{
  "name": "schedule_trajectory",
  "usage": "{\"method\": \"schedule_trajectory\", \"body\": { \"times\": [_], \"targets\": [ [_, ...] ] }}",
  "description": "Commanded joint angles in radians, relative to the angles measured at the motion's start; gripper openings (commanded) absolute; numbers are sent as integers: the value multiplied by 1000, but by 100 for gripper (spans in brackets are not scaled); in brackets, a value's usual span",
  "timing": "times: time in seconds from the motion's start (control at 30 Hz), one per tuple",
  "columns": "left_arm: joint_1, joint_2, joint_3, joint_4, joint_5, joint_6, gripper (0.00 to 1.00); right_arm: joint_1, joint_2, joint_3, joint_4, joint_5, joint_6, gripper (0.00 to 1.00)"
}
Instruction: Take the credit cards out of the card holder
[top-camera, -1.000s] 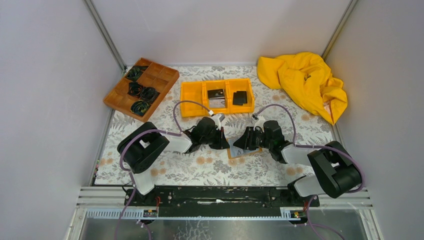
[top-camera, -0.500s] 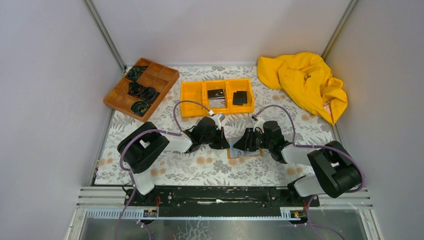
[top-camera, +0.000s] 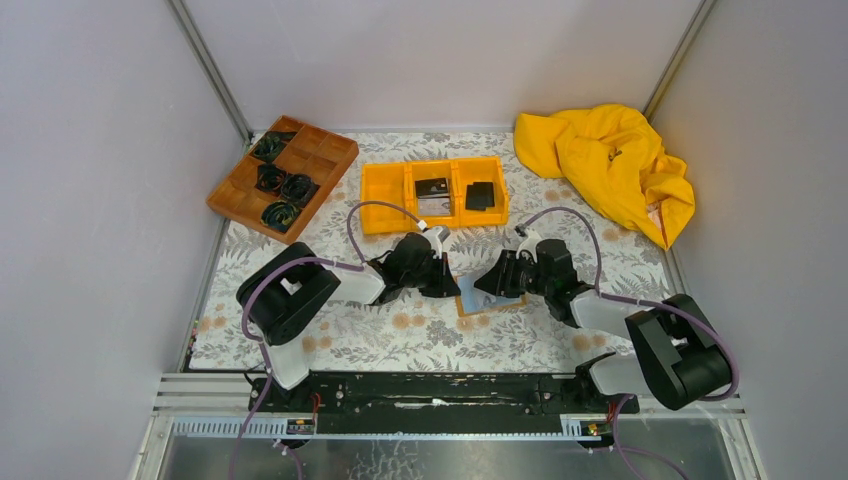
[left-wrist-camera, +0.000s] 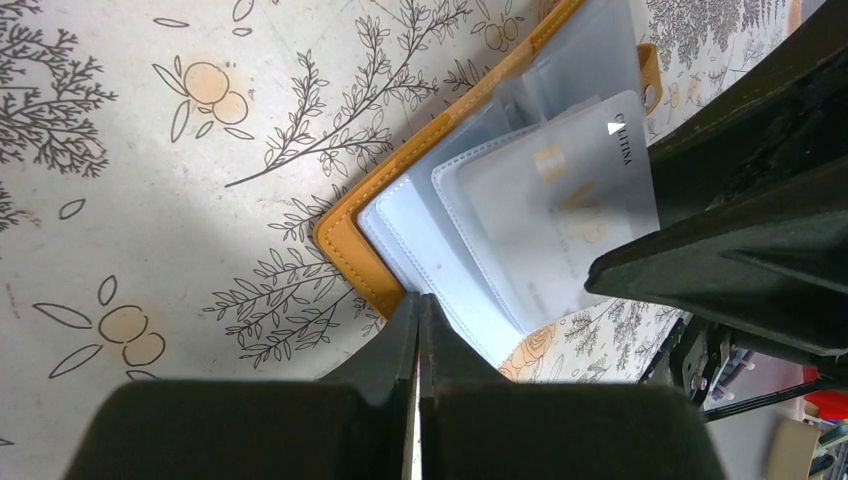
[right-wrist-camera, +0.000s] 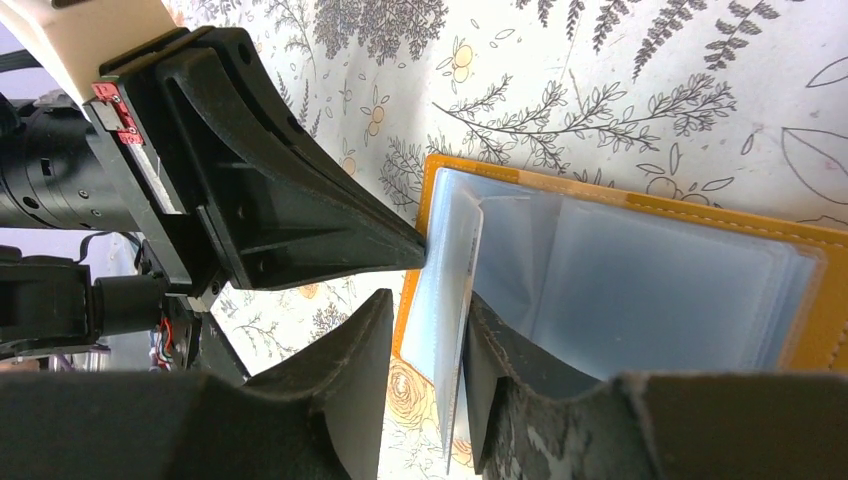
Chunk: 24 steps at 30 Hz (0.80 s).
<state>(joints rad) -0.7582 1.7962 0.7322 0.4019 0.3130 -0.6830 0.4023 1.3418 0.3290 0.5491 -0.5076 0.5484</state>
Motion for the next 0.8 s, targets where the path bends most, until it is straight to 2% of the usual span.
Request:
{"method": "schedule_trajectory", "body": {
  "times": [0.0,0.27,0.53,0.77],
  "targets": [
    [16,38,-10,-53,-31,11,0,-16,-41,-3,0,35,-11,38],
    [23,37,-13,-52,-27,10,0,-27,-79,-8,-41,90,-21,34],
    [27,32,-16,-49,-25,8,0,-32,-81,-11,-38,89,-18,18],
    [28,34,-14,-50,-19,8,0,-37,-94,-17,-39,97,-17,12]
  ]
}}
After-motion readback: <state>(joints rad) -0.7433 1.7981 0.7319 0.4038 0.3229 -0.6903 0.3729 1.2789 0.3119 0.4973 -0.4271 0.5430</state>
